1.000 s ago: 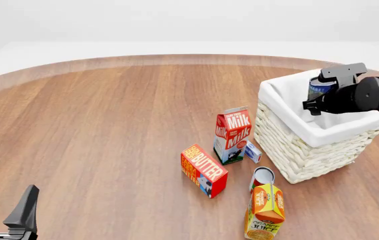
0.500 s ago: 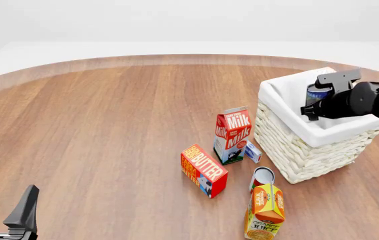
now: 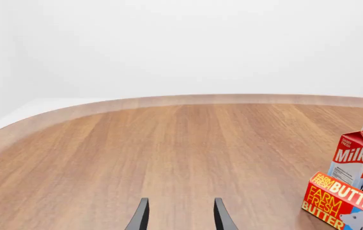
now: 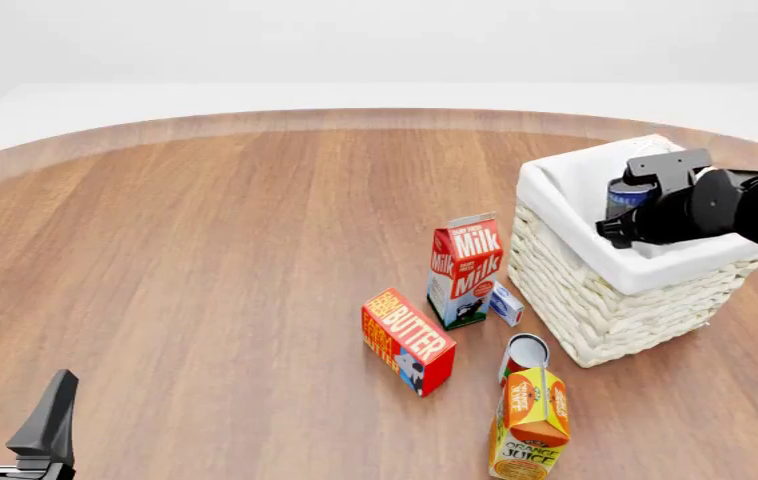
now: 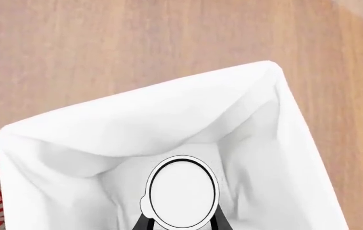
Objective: Pick up the alphabet soup, and put it in the basket.
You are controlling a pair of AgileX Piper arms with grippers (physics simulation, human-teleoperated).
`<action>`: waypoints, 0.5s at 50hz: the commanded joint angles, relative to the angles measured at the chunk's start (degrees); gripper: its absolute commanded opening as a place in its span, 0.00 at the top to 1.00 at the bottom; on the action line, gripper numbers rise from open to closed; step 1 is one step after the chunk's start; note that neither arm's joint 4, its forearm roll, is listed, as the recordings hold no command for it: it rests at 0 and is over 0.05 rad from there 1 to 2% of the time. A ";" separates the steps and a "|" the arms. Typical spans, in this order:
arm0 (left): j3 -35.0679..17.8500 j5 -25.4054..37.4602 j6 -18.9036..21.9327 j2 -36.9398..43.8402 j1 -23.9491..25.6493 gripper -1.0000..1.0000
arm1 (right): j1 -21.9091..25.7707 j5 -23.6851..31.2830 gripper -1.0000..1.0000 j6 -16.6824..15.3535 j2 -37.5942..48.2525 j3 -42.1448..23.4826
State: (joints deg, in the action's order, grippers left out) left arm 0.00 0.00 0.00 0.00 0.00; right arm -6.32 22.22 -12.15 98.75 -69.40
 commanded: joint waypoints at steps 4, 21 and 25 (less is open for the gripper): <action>0.00 0.00 0.00 0.00 0.00 0.00 | -0.73 -0.07 0.00 1.39 -0.26 -0.77; 0.00 0.00 0.00 0.00 0.00 0.00 | -1.10 -0.17 0.00 1.99 -0.25 -1.03; 0.00 0.00 0.00 0.00 0.00 0.00 | -1.19 -0.21 0.00 2.01 -0.67 -0.89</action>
State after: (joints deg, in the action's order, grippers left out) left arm 0.00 0.00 0.00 0.00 0.00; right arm -7.30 22.10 -10.45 98.46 -70.23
